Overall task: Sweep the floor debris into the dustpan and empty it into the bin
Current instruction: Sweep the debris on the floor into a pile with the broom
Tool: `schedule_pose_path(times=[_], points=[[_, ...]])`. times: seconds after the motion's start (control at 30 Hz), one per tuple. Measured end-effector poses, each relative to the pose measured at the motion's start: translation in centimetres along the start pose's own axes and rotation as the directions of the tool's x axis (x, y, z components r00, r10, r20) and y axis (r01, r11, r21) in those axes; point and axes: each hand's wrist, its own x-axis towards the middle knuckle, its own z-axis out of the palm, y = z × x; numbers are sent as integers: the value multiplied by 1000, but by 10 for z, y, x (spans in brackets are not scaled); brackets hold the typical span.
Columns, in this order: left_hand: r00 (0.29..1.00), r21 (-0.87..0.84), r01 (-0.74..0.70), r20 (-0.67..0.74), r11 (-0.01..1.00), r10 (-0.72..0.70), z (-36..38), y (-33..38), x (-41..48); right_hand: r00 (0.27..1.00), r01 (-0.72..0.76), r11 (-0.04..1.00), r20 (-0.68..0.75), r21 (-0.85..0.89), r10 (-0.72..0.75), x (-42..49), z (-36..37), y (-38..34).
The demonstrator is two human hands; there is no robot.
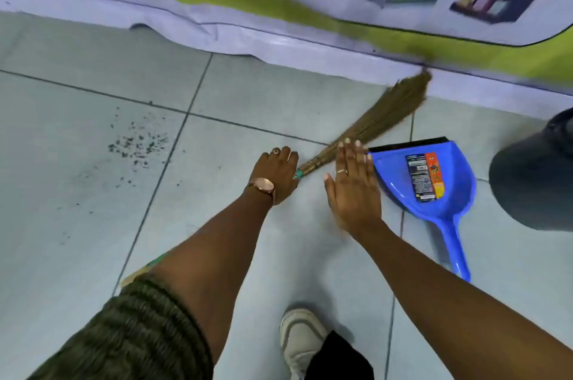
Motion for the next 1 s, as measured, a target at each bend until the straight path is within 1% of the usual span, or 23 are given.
schedule_pose_path(times=[0.1,0.17,0.2,0.23,0.37,0.4,0.53,0.63,0.7,0.77,0.9,0.97,1.0], points=[[989,-75,124,91,989,-117,44,4,20,999,35,999,-9,-36,-35,15,38,5],[978,-127,155,160,980,-134,65,7,34,997,74,996,6,-45,-73,25,59,8],[975,-150,167,170,974,-141,71,10,40,996,93,994,14,-51,-93,28,65,10],[979,-168,168,145,971,-144,75,9,49,993,117,991,8,-62,-117,34,72,11],[999,-151,44,-8,988,-46,81,4,65,987,156,983,-16,-101,-158,54,81,9],[998,-162,33,-47,986,-41,81,-3,66,984,167,980,-39,-105,-172,59,81,5],[982,-164,68,-166,984,-96,70,-44,55,962,226,971,-137,-83,-236,81,68,-11],[965,-181,94,-223,979,-135,60,-79,36,914,353,928,-166,-119,-369,99,55,-24],[958,-197,130,-229,972,-174,59,-100,20,872,439,884,-163,-160,-462,106,50,-31],[950,-215,176,-220,961,-223,63,-117,-5,834,505,842,-143,-190,-533,108,47,-44],[923,-301,263,-198,917,-329,87,-140,-86,745,632,734,-66,-250,-664,110,38,-84],[903,-349,328,-158,878,-400,101,-149,-131,707,673,694,-53,-257,-705,113,34,-112],[894,-364,357,-133,860,-427,108,-151,-151,705,674,693,-60,-255,-707,114,34,-125]])
